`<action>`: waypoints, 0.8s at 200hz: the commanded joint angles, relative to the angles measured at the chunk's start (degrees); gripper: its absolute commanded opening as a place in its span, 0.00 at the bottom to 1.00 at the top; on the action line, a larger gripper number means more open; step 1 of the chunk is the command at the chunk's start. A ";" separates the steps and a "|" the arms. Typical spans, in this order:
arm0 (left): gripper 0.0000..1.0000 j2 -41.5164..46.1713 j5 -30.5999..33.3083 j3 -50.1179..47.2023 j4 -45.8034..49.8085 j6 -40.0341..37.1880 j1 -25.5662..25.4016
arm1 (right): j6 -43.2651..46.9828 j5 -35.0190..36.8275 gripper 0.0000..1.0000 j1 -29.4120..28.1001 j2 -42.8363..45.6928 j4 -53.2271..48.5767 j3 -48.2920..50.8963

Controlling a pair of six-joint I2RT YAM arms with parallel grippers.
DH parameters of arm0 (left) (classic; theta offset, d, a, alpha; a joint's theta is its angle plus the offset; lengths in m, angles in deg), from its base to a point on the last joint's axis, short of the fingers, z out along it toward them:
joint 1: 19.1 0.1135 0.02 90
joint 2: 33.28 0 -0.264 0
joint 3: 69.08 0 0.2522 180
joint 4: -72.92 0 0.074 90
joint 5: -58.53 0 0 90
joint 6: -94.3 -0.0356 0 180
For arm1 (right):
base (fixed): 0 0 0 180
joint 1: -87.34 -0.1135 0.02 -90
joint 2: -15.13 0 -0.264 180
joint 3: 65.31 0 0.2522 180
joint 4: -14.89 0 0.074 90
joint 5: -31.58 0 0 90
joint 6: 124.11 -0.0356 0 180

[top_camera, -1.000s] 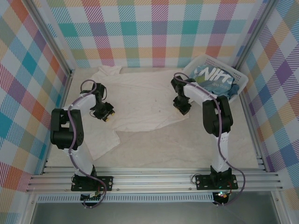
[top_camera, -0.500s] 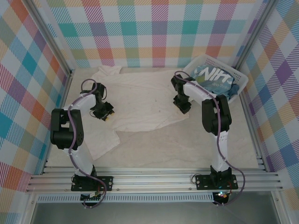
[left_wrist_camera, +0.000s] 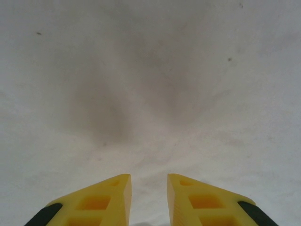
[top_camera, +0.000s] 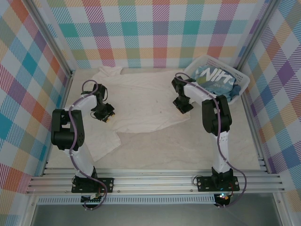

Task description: Fold and stack the t-shirts

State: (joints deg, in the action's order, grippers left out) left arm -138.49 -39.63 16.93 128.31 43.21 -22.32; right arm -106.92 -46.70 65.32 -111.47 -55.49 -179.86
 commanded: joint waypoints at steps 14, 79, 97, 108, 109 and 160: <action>0.26 2.46 2.73 0.99 3.23 -0.99 0.35 | 0.06 2.21 0.00 -0.82 6.91 -4.73 3.04; 0.26 9.44 7.60 -1.51 10.39 0.09 0.36 | 0.28 -2.21 0.00 -2.24 21.06 -1.64 23.49; 0.27 11.75 8.46 -3.41 11.88 0.46 0.35 | 0.73 -3.31 0.00 -2.15 22.67 0.48 28.89; 0.27 12.92 9.30 -4.42 13.34 0.50 0.39 | 0.81 -4.08 0.00 -2.19 23.34 1.57 31.51; 0.27 13.05 9.44 -4.54 13.45 0.48 0.40 | 0.82 -4.12 0.00 -2.21 23.43 1.63 31.66; 0.37 20.09 12.53 -12.39 19.10 0.27 1.99 | 1.30 -2.80 0.00 -2.32 24.85 3.64 37.08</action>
State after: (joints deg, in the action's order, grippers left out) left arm -122.23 -29.67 8.03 141.53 43.41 -21.95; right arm -106.70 -50.33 63.24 -88.42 -52.60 -143.27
